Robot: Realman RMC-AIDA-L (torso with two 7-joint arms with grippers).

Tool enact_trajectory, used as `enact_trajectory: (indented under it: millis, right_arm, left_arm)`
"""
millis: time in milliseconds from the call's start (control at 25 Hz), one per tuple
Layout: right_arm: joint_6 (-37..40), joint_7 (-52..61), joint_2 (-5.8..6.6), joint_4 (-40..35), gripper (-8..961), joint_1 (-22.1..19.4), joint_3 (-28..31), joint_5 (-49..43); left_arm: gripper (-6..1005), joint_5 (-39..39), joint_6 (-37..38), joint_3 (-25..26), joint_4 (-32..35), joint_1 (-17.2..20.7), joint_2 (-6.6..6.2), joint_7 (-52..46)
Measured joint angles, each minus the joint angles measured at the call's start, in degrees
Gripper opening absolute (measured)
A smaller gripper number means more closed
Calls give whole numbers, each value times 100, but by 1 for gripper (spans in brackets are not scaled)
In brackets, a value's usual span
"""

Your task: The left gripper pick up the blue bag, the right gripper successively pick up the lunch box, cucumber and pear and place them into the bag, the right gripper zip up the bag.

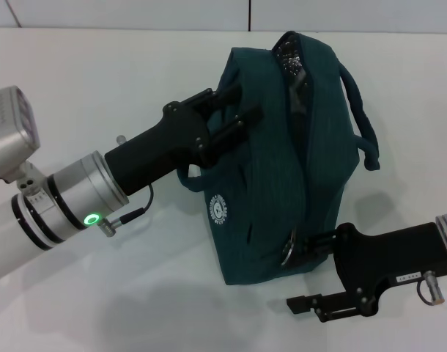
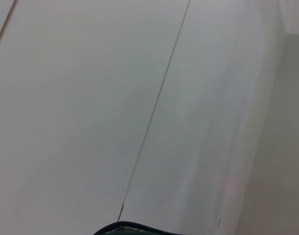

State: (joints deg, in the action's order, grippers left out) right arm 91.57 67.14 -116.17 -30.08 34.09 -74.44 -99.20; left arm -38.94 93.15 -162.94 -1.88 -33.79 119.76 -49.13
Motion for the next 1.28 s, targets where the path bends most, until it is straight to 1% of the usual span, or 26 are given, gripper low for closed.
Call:
enact_trajectory:
  millis: [240,360,560,680,1040,1240,1280]
  right_arm:
    - [-40,43,0,0,573,-38,14,50]
    - [-27,95,40,20,570,-93,30,82]
    - [25,96,101,-192,564,-387,184,102]
    - [29,99,87,-424,559,-592,331,111]
    - [43,98,21,-391,555,-506,215,133]
    - [-4,100,10,-370,536,-456,92,252]
    - [-15,100,9,-359,519,-452,89,260]
  left_arm:
    - [555,0,0,0,5,-4,3,-15]
    - [560,0,0,0,4,6,3,-29]
    - [567,1,1,0,12,21,3,-38]
    - [571,15,1,0,16,-2,3,-39]
    - [584,45,3,0,66,-36,3,-44]
    - [592,46,9,0,69,-7,3,-44]
    - [593,46,12,0,71,-3,3,-44]
